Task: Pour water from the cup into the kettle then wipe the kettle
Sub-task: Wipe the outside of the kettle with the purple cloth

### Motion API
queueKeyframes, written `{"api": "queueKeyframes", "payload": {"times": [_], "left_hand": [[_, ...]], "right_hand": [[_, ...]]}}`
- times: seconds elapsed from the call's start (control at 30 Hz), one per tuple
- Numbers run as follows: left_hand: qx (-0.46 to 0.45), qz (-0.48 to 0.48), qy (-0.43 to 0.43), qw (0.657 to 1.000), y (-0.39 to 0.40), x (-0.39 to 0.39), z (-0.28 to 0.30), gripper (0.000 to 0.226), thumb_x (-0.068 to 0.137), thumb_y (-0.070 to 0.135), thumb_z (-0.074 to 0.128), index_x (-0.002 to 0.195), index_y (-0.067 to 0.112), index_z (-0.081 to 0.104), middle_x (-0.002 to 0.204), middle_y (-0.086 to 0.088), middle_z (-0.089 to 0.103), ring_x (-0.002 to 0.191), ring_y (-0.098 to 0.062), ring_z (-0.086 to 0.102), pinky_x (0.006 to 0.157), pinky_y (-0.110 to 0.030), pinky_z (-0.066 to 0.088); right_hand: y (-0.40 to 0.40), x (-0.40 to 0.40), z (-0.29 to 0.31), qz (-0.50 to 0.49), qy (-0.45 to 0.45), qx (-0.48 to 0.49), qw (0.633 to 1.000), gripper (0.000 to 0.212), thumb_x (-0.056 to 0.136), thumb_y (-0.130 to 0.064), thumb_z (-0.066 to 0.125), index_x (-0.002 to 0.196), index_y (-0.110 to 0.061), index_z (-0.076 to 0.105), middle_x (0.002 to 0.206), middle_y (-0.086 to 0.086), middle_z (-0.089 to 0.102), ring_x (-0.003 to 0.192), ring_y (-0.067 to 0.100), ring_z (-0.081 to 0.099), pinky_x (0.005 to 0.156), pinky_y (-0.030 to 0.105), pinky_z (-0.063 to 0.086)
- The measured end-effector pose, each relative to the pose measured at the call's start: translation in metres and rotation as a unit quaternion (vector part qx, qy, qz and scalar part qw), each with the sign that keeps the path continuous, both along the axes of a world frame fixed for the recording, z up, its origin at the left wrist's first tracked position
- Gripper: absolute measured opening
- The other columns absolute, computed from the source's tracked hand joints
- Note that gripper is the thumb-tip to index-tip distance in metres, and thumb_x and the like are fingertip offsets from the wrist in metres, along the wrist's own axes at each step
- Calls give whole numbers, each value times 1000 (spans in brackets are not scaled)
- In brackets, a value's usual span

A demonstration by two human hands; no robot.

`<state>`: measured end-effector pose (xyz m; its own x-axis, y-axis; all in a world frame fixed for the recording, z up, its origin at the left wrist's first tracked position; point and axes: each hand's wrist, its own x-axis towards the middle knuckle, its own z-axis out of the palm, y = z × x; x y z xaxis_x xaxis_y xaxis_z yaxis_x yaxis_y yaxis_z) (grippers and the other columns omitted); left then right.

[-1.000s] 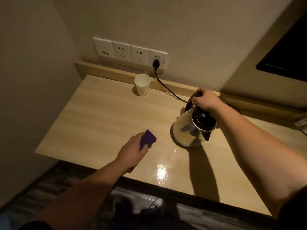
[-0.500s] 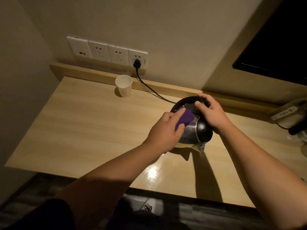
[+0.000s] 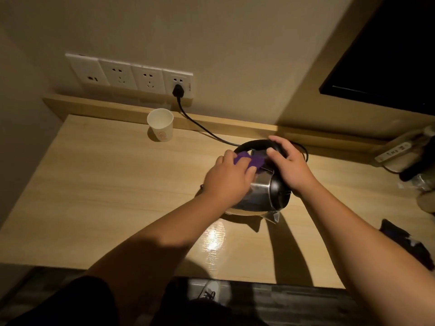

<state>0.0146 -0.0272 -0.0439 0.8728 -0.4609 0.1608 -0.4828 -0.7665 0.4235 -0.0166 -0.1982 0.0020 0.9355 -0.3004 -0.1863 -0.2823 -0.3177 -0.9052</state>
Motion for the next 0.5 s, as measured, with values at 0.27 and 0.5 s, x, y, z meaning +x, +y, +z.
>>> {"api": "queueKeyframes", "payload": {"times": [0.27,0.5], "left_hand": [[-7,71,126,989,36,40,-33,40,99,46,33,119,20,56,117,-5,44,92,-17,48,73,-32,44],[-80,-4,-14,997,1,-25,1,43,96,49,30,127,25,49,119,-6,47,98,-18,50,73,-26,40]], "right_hand": [[2,2,0,-12,8,-9,1000,32,99,-26,56,129,-38,52,126,4,59,111,22,63,99,48,50],[2,10,1,-20,12,-9,1000,29,100,-26,54,128,-36,51,115,-4,60,103,18,65,87,37,57]]}}
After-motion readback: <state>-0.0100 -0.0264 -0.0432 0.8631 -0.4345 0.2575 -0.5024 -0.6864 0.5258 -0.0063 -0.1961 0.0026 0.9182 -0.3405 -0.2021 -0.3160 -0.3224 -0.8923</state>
